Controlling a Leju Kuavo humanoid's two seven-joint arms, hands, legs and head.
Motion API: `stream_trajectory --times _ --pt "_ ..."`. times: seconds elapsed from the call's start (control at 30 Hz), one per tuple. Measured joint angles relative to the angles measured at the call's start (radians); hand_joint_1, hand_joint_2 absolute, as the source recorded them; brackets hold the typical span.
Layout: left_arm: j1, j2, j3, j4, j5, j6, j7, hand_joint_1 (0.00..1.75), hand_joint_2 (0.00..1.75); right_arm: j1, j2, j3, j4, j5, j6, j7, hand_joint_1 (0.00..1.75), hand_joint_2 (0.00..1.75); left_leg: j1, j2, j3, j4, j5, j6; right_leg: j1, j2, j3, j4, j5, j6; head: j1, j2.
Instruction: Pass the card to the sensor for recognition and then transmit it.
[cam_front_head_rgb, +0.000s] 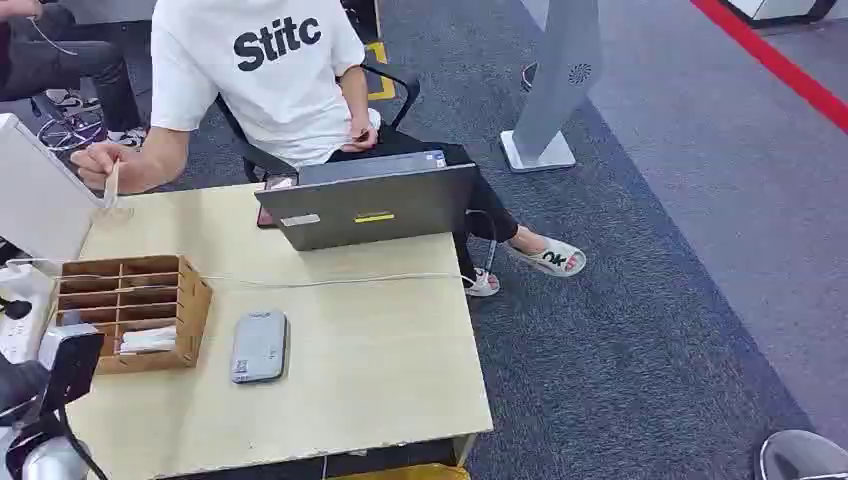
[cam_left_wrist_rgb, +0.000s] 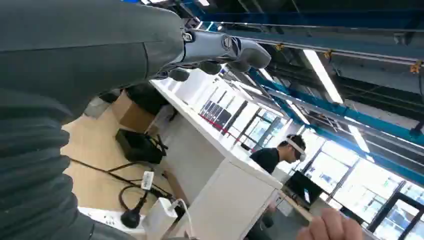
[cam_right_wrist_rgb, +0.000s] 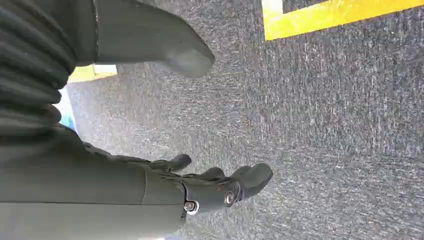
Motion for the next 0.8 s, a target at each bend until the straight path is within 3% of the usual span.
stream_trajectory --times 0.43,0.47,0.5,0.8 --pt "-0.202 0.083 -0.090 0.187 -0.280 0.020 0.164 0.00 1.75 -0.002 0.000 0.002 0.001 0.056 0.026 0.019 0.00 1.75 0.000 0.002 0.000 0.000 0.000 0.000 0.000 0.002 -0.001 0.000 0.001 -0.001 0.000 0.000" --pt "-0.217 0.090 -0.096 0.206 -0.303 0.023 0.178 0.35 1.75 -0.002 0.000 0.002 0.002 0.060 0.028 0.021 0.00 1.75 0.000 0.002 0.000 0.000 0.000 0.000 0.000 0.002 -0.001 0.000 0.001 -0.001 0.000 0.000" --pt "-0.231 0.097 -0.103 0.223 -0.322 0.025 0.190 1.75 1.75 -0.002 0.000 0.003 0.002 0.064 0.031 0.024 0.00 1.75 0.000 0.002 0.000 0.000 0.000 0.000 0.000 0.002 -0.001 0.000 0.001 -0.001 0.000 0.000" --pt "-0.337 0.129 -0.165 0.376 -0.479 0.023 0.279 1.75 1.75 -0.004 0.000 0.003 0.003 0.100 0.067 0.013 0.00 1.75 0.000 0.002 -0.001 0.000 0.000 0.000 0.000 0.002 -0.001 0.000 0.001 -0.001 0.000 0.000"
